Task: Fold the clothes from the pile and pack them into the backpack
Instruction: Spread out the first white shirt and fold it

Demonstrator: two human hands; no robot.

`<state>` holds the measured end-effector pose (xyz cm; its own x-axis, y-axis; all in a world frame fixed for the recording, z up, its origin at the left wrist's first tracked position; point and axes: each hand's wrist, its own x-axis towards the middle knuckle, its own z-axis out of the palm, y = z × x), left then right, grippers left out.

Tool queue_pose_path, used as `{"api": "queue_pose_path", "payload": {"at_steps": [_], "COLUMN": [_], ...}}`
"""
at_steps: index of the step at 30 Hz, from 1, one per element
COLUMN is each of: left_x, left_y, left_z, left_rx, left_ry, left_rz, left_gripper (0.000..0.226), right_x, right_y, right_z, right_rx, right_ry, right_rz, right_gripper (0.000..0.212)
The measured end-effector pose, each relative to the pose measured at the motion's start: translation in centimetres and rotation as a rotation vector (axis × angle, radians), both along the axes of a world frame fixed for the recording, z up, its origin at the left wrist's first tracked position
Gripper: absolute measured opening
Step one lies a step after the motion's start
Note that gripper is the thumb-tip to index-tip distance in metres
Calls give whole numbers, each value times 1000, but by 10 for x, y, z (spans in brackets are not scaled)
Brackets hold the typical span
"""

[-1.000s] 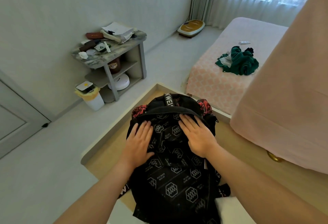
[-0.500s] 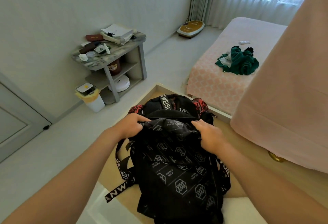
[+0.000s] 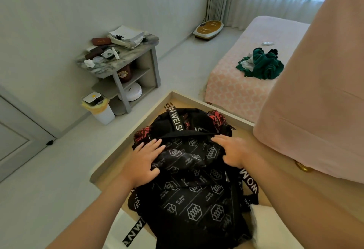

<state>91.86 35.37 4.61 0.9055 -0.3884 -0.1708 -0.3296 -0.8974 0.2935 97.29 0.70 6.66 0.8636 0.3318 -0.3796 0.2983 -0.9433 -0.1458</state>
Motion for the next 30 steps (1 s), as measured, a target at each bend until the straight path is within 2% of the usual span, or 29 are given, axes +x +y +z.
{"api": "queue_pose_path", "payload": {"at_steps": [2,5,8,10,12,14,17,19,21,23,25,28,30], "left_x": [0,11,17,13,4,-10,-39,-62,-87,-111,-131,-149,-154], "left_y": [2,-8,-33,-58,-91,-132,-201,-244,-280,-306,-323,-343,-358], "left_z": [-10,1,21,30,36,39,34,21,0,-25,-45,-59,-59], "left_rx": [23,9,137,158,46,-153,-379,-414,-430,-374,-275,-223,-208], "left_ry": [128,190,14,-123,-219,-228,-31,148,351,482,530,507,495], "left_rz": [23,103,152,195,210,164,104,85,92,106,142,251,309], "left_gripper": [75,69,67,58,48,37,29,32,37,42,47,58,64], "right_x": [-2,-4,-14,-27,-44,-64,-104,-134,-165,-193,-215,-236,-246], "right_y": [2,5,0,-13,-35,-65,-115,-143,-162,-178,-190,-202,-205], "right_z": [-9,-18,-17,-10,-6,-9,-29,-51,-73,-89,-99,-107,-110], "right_rx": [-48,-31,204,418,520,461,289,178,93,77,84,117,137], "right_ry": [66,101,93,-23,-192,-229,19,188,242,189,115,8,-75], "right_rz": [-15,-7,-98,-169,-220,-254,-317,-310,-270,-245,-272,-309,-313], "right_gripper": [86,88,81,71,63,57,58,71,67,63,69,79,76]}}
